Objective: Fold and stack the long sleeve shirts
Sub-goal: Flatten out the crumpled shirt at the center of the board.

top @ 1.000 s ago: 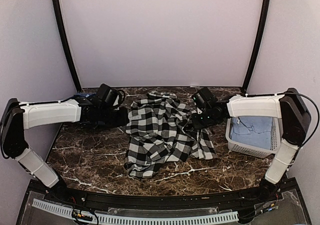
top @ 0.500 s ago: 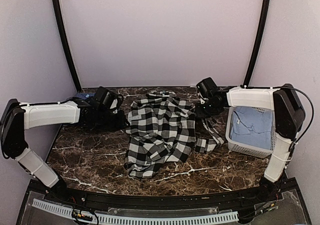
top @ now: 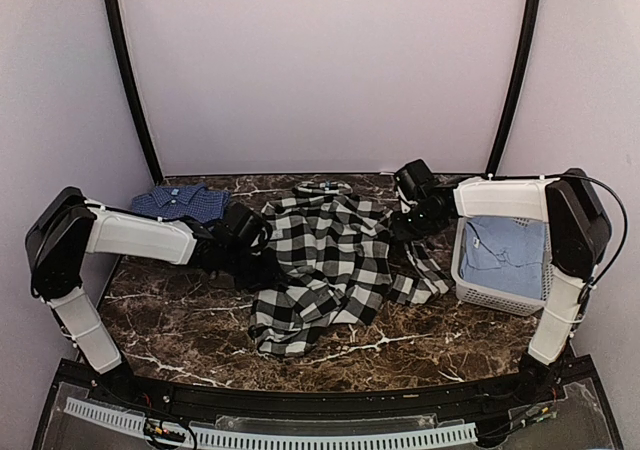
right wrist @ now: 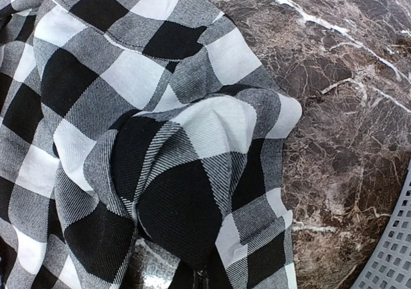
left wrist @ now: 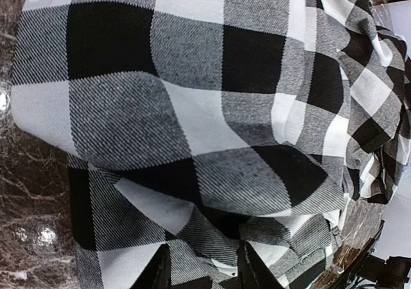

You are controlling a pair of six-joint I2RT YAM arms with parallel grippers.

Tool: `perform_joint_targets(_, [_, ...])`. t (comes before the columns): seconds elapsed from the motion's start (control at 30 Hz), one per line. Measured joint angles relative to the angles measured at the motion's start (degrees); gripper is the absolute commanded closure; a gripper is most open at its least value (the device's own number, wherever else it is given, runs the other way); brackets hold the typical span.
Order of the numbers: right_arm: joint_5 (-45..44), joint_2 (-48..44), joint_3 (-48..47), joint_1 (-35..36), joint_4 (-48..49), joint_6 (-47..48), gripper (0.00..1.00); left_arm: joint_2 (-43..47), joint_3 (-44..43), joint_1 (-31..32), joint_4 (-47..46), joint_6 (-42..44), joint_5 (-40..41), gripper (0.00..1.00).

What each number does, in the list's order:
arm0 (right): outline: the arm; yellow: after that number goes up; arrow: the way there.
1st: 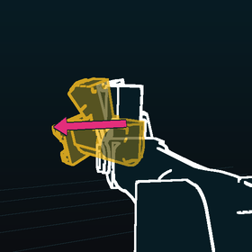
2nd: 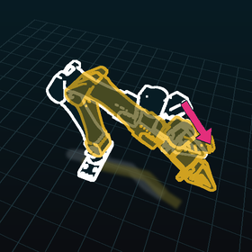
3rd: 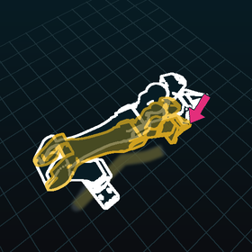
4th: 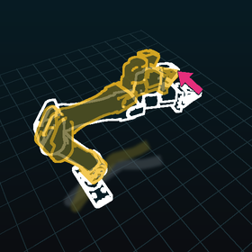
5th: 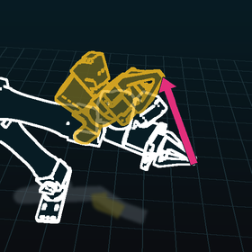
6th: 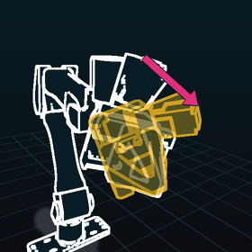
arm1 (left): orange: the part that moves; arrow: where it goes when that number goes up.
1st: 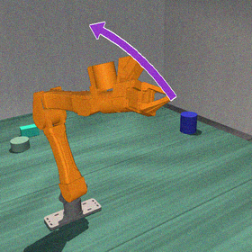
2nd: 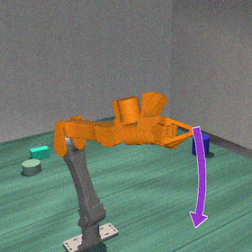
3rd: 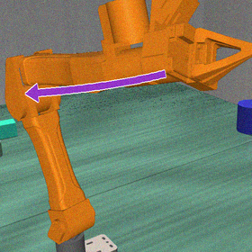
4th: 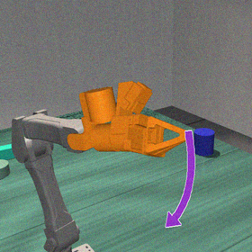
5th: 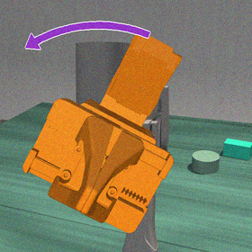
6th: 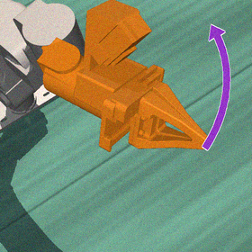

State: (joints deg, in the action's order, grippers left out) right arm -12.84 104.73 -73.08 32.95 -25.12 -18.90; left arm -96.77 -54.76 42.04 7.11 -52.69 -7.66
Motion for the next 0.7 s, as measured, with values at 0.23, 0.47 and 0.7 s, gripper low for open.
perform_joint_targets(0.23, [0.1, -0.5, 0.4, 0.0, 0.9, 0.2, 1.00, -2.3, -0.3, 1.5, 0.0, -2.7, 1.5, 0.66])
perform_joint_targets(0.47, [0.2, -0.7, 0.4, 0.0, 1.2, 0.2, 1.00, -4.3, -1.0, 1.7, -1.7, -4.4, 2.6, 0.81])
perform_joint_targets(0.7, [0.1, -0.9, 0.4, -0.1, 1.5, 0.2, 1.00, -5.7, -3.5, 1.7, -1.2, -4.3, 6.4, 1.00])
